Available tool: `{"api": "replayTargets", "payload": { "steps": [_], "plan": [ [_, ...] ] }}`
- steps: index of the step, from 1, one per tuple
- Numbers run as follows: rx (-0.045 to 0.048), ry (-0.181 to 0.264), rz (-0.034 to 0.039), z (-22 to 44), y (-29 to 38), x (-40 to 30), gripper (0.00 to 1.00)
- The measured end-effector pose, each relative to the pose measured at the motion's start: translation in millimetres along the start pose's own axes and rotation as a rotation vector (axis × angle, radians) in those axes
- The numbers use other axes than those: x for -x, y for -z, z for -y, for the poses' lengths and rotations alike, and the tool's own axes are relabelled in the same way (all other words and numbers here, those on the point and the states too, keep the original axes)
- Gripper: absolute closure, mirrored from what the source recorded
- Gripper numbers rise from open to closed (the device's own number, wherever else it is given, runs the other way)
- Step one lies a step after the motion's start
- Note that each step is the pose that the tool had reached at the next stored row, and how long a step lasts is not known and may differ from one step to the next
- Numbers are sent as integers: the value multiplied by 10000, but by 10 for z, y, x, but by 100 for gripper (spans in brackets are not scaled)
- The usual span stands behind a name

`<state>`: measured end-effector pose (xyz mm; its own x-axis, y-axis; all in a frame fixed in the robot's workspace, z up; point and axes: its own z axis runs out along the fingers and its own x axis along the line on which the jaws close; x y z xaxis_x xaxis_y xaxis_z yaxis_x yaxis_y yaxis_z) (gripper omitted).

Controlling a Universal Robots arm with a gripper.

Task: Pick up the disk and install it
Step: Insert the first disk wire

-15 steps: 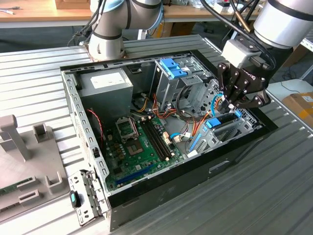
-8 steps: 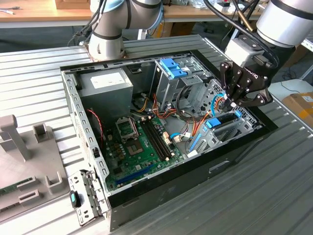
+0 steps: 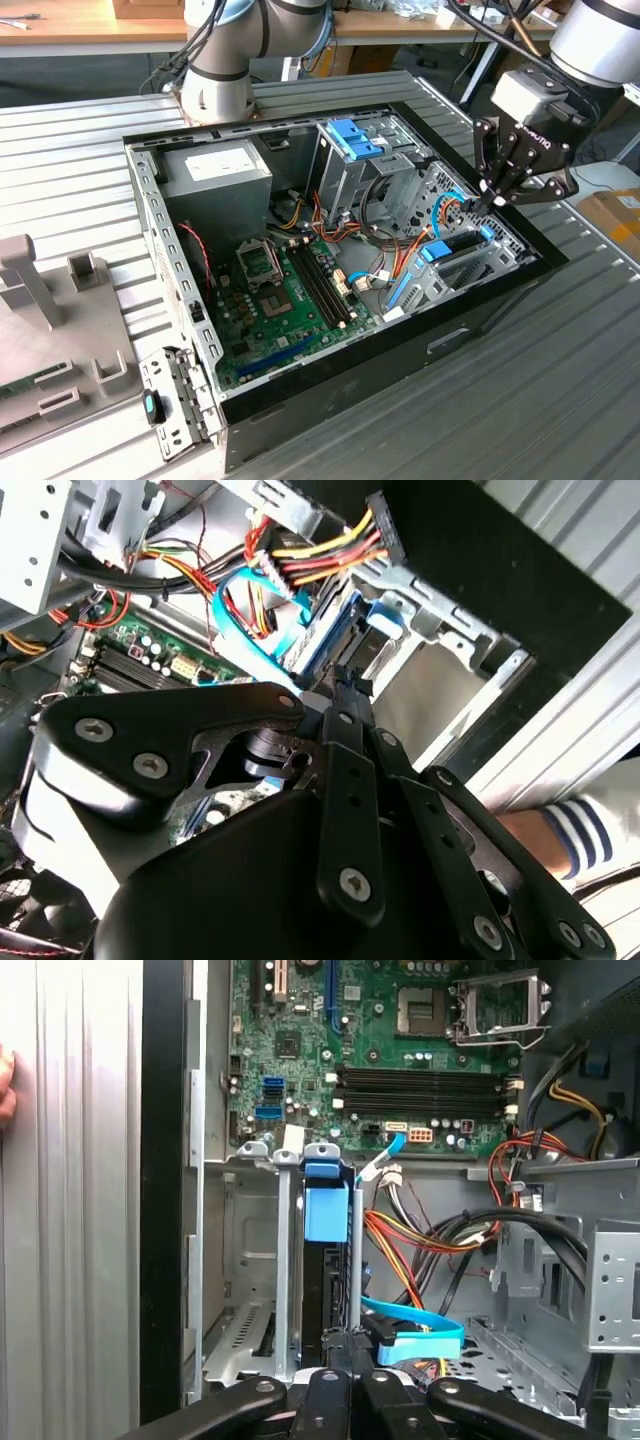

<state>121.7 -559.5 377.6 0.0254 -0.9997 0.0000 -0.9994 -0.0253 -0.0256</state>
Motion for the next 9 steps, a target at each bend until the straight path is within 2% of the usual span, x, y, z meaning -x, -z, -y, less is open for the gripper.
{"api": "replayTargets", "payload": {
  "steps": [3, 5, 9],
  "plan": [
    [0, 603, 15, 25, -8, 0, 89],
    [0, 713, 20, 60, -10, 4, 89],
    [0, 828, 23, 231, -15, 14, 89]
  ]
}}
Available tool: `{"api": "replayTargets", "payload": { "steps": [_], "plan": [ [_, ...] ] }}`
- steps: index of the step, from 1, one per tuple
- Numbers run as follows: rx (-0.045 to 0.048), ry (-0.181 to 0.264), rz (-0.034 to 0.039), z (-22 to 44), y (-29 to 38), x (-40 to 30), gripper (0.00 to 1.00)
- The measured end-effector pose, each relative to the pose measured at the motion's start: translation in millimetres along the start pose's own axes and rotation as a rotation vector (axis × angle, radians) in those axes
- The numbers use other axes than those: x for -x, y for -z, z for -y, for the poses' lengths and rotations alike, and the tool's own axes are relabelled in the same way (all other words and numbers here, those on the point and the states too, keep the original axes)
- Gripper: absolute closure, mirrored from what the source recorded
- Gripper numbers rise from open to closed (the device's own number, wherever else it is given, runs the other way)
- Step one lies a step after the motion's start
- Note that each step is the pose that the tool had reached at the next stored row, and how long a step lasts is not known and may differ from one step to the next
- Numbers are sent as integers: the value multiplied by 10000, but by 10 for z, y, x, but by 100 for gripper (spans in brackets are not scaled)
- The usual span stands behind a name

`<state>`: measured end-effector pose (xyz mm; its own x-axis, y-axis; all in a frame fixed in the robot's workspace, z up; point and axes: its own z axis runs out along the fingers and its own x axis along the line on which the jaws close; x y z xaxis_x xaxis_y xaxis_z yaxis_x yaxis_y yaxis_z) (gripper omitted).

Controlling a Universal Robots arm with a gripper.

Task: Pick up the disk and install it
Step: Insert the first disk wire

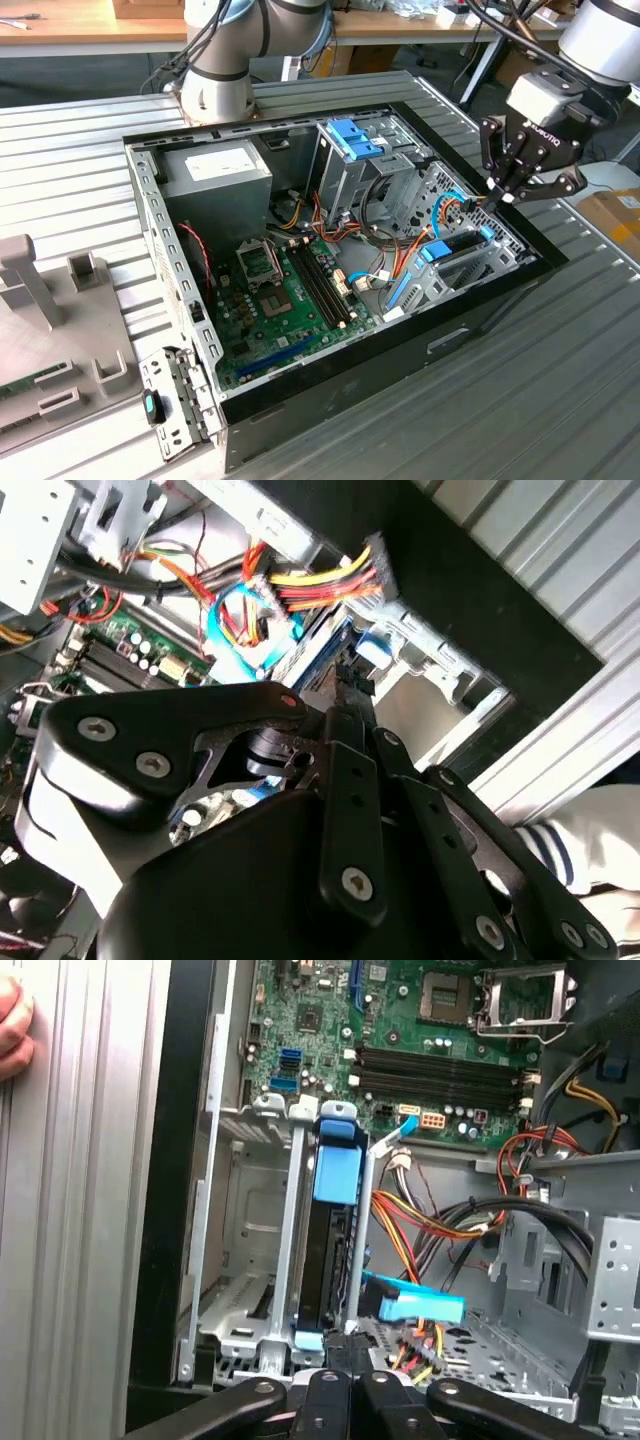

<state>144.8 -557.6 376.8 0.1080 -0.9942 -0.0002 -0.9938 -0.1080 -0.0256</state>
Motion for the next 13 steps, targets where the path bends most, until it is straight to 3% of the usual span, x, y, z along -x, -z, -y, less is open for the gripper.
{"api": "replayTargets", "payload": {
  "steps": [4, 8, 10, 11, 13],
  "plan": [
    [0, 274, 6, 152, -9, 3, 89],
    [3, 365, -16, 172, -11, 11, 89],
    [6, 1196, -21, 172, -18, 11, 89],
    [13, 1725, -59, 172, -25, 11, 89],
    [17, 2289, -82, 174, -31, 38, 89]
  ]
}}
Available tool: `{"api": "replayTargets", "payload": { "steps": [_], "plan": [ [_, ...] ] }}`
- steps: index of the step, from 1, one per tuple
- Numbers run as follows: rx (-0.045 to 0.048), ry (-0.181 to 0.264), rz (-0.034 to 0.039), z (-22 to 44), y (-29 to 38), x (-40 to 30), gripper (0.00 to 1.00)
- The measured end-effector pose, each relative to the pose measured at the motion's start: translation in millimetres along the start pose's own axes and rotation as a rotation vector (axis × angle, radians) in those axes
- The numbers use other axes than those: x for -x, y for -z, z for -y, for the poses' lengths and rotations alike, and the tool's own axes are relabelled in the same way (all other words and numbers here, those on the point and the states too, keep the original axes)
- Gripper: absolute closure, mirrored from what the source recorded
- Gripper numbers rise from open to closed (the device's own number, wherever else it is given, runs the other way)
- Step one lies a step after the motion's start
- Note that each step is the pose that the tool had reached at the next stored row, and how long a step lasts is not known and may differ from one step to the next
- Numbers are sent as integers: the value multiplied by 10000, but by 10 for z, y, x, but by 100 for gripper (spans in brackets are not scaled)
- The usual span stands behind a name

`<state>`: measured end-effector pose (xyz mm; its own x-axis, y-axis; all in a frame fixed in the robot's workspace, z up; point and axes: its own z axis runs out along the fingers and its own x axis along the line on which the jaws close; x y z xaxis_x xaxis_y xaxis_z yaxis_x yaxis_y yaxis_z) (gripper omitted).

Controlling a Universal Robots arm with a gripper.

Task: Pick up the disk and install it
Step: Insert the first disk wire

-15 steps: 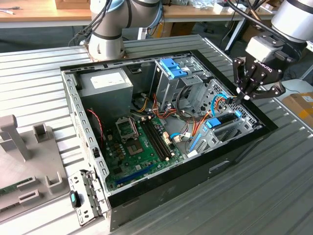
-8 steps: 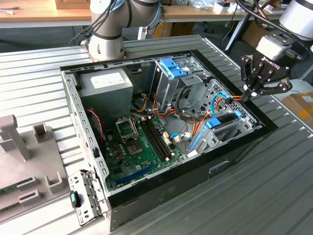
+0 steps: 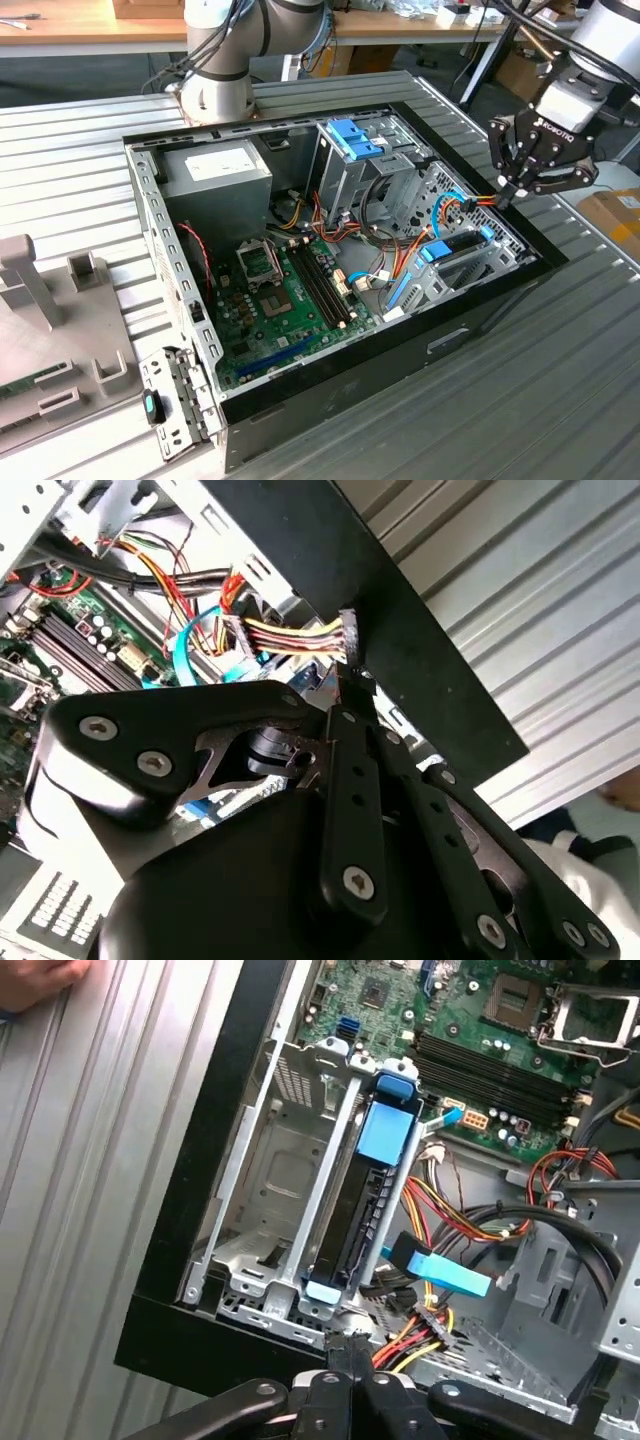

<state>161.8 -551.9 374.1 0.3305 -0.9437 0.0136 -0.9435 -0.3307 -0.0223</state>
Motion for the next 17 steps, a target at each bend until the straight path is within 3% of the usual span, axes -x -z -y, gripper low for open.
{"api": "replayTargets", "payload": {
  "steps": [3, 10, 14, 17],
  "plan": [
    [-4, 269, 6, 36, -2, 94, 89],
    [23, 299, -67, 55, -2, 121, 88],
    [38, 311, -107, 57, -2, 127, 64],
    [42, 533, -124, 69, -2, 124, 64]
  ]
}}
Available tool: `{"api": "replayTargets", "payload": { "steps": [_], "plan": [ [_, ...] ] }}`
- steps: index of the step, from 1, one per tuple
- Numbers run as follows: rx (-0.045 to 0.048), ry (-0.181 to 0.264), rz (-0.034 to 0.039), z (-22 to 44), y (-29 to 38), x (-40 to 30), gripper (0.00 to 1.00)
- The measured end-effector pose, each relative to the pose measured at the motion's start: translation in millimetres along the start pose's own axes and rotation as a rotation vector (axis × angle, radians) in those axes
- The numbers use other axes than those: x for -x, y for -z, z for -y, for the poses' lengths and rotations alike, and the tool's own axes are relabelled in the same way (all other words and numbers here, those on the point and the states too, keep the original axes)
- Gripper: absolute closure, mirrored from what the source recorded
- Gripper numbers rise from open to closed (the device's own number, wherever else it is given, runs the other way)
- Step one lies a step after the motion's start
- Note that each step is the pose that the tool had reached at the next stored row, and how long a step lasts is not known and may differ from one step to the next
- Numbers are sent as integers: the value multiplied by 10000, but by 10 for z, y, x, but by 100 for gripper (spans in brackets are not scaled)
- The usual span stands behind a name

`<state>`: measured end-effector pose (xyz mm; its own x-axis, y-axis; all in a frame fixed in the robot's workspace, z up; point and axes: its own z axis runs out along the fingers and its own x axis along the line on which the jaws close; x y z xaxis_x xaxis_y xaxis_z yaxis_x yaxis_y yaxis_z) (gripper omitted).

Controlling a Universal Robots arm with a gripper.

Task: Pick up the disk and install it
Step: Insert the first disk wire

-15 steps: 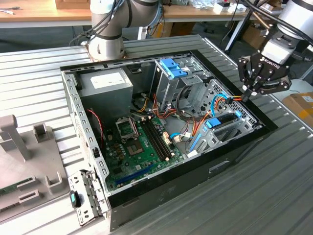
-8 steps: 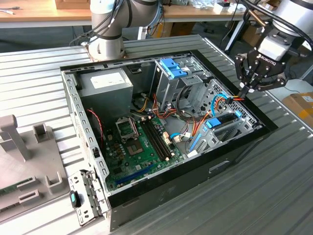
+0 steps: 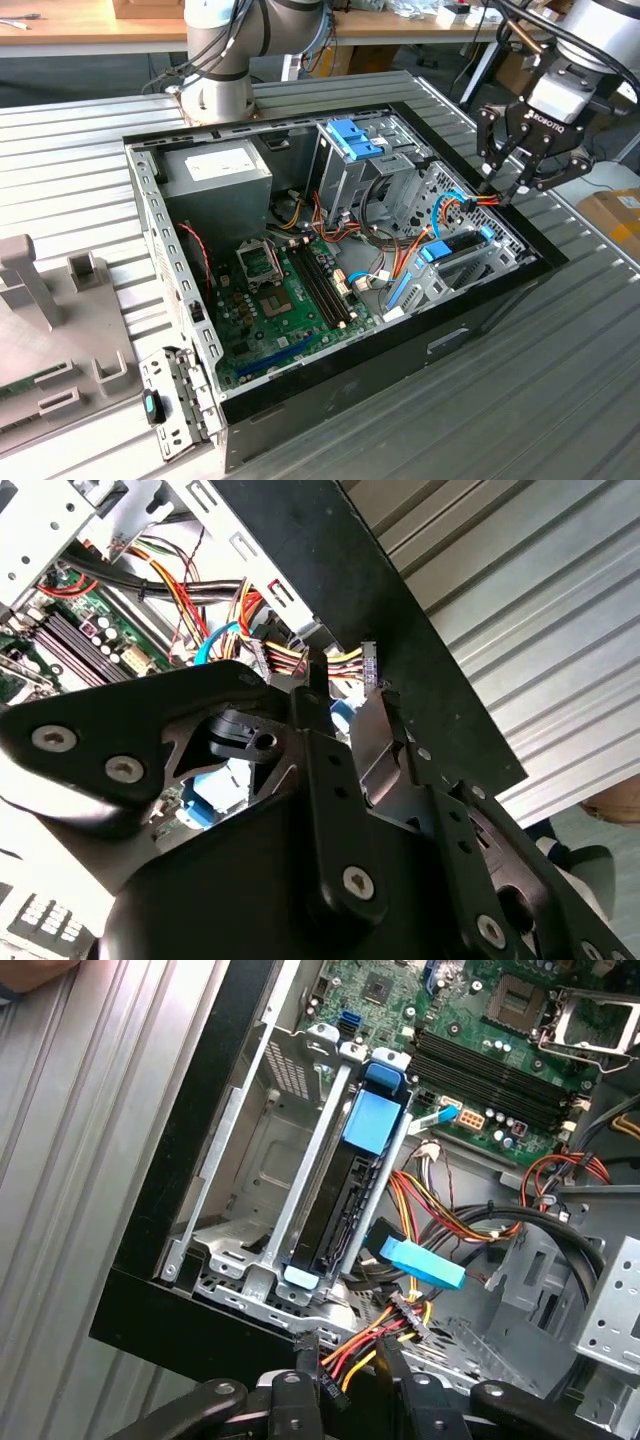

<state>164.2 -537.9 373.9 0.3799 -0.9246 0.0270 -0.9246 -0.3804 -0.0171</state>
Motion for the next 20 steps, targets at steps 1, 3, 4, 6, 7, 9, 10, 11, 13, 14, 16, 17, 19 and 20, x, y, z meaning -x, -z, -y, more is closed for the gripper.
{"api": "replayTargets", "payload": {
  "steps": [1, 3, 4, 6, 7, 9, 10, 11, 13, 14, 16, 17, 19, 20],
  "plan": [
    [3, 89, -12, 4, -3, -1, 64],
    [57, 520, -162, 9, -18, -4, 64],
    [131, 1053, -362, 12, -39, -4, 64],
    [178, 1415, -492, 17, -53, -6, 64],
    [184, 1502, -511, 19, -54, -7, 64],
    [181, 1591, -515, 24, -55, -9, 64],
    [179, 1609, -513, 34, -57, -13, 64],
    [179, 1613, -513, 41, -59, -16, 64],
    [180, 1614, -515, 45, -70, -17, 64],
    [180, 1615, -516, 45, -71, -17, 64],
    [180, 1616, -514, 46, -88, -17, 64],
    [179, 1615, -514, 45, -88, -17, 64],
    [179, 1616, -515, 45, -89, -17, 64],
    [179, 1616, -514, 46, -89, -17, 65]
  ]
}}
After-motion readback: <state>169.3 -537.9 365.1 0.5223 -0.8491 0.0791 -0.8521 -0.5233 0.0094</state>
